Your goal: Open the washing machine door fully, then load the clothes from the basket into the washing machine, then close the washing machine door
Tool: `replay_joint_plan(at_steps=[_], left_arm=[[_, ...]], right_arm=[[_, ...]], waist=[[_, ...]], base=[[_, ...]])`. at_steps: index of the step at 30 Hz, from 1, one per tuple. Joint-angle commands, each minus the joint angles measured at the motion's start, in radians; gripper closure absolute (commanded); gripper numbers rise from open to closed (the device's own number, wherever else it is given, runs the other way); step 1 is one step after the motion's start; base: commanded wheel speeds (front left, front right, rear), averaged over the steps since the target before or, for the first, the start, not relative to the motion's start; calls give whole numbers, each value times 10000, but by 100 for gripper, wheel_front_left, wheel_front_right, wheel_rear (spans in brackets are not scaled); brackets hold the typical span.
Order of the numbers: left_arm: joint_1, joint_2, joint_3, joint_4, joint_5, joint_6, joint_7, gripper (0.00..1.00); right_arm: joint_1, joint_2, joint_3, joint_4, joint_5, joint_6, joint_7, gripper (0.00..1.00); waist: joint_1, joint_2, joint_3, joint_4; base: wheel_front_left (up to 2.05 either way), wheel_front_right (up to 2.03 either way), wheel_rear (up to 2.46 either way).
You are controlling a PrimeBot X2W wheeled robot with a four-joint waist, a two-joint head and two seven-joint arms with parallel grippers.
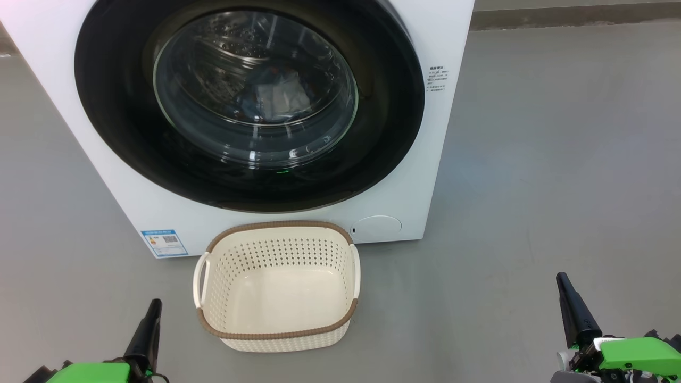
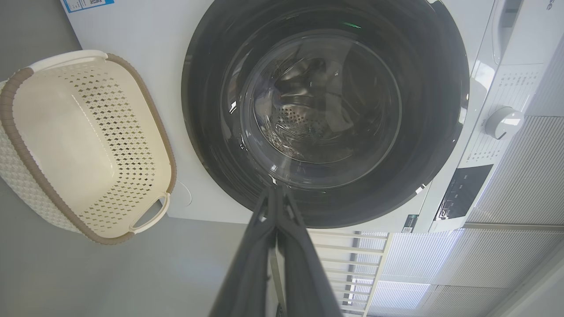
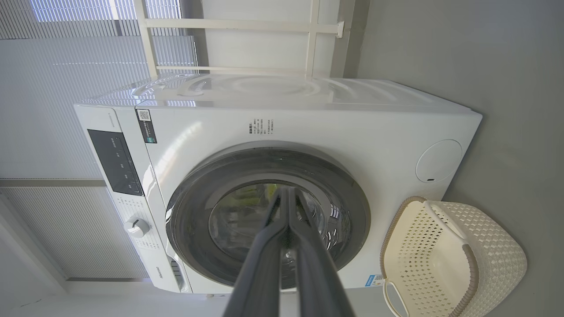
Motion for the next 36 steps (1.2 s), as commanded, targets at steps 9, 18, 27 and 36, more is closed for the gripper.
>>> replay_joint_plan(at_steps=[9, 18, 27, 36], left_arm=[[-419, 192, 344, -192, -75, -100, 59, 100], [-418, 192, 344, -192, -75, -100, 59, 100], [-418, 192, 344, -193, -75, -100, 59, 100], [-418, 192, 344, -193, -75, -100, 59, 100]], right_arm=[[-407, -22, 203, -247, 27, 16, 61, 100], [-407, -18, 197, -247, 22, 16, 66, 100], [-408, -14, 192, -247, 18, 16, 70, 100], [-408, -11, 187, -247, 14, 16, 73, 100]], waist=[[0, 0, 0, 0], [0, 0, 0, 0], [0, 0, 0, 0], [0, 0, 0, 0]], base=[[0, 0, 0], [0, 0, 0], [0, 0, 0], [0, 0, 0]])
